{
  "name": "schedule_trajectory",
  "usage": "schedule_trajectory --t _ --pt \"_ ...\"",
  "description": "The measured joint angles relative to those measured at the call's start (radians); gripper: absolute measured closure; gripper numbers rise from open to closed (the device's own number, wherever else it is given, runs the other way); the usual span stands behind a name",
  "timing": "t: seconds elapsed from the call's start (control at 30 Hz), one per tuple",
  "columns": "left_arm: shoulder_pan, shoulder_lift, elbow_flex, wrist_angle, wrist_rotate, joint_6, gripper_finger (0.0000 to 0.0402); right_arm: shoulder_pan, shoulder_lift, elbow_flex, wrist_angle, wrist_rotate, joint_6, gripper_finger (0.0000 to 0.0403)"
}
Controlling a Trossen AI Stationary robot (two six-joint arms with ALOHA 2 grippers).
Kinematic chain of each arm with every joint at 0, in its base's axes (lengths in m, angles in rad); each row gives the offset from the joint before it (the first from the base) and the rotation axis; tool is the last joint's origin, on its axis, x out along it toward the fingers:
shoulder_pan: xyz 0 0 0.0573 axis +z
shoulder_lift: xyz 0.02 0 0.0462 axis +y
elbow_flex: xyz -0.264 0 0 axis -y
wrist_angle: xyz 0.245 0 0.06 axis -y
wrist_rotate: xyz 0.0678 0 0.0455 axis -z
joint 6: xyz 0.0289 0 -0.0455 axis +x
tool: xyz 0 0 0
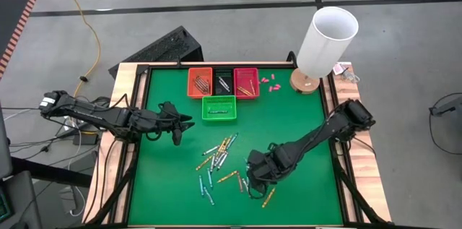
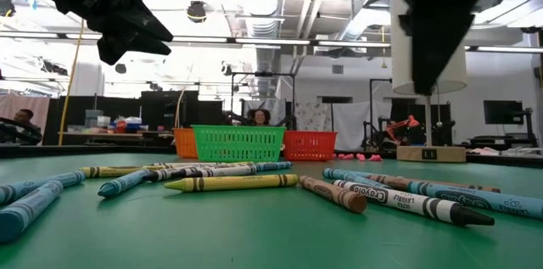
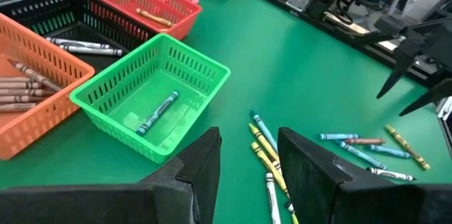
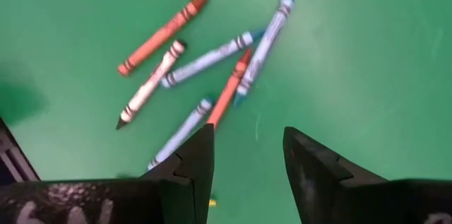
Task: Sort crayons
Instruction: Put a red crayon in the orange basket
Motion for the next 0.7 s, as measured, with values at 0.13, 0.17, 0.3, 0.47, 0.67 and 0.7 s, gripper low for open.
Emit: schedule_trajectory --t 0.13,0.17,0.3,0.47,0.67,0.7 --pt "0.000 0.000 0.000 0.000 0.000 0.001 0.0271 -0.035 0.000 0.000 -0.001 0.005 -0.028 0.0239" --pt "0.000 0.000 0.000 0.001 0.000 0.006 0.0271 -0.036 0.000 0.000 0.001 0.023 -0.028 0.0239" --pt "0.000 0.000 0.000 0.002 -0.001 0.009 0.0271 -0.016 0.000 -0.053 0.078 0.062 0.024 0.0239" --pt "0.000 0.000 0.000 0.014 -0.001 0.035 0.0271 0.022 0.001 -0.158 0.246 0.059 0.138 0.0239" --pt "0.000 0.000 0.000 0.027 -0.001 0.035 0.0271 0.051 0.002 -0.165 0.261 0.067 0.202 0.0239" --pt "0.000 0.000 0.000 0.028 -0.001 0.035 0.0271 0.053 0.010 -0.165 0.260 0.066 0.202 0.0239"
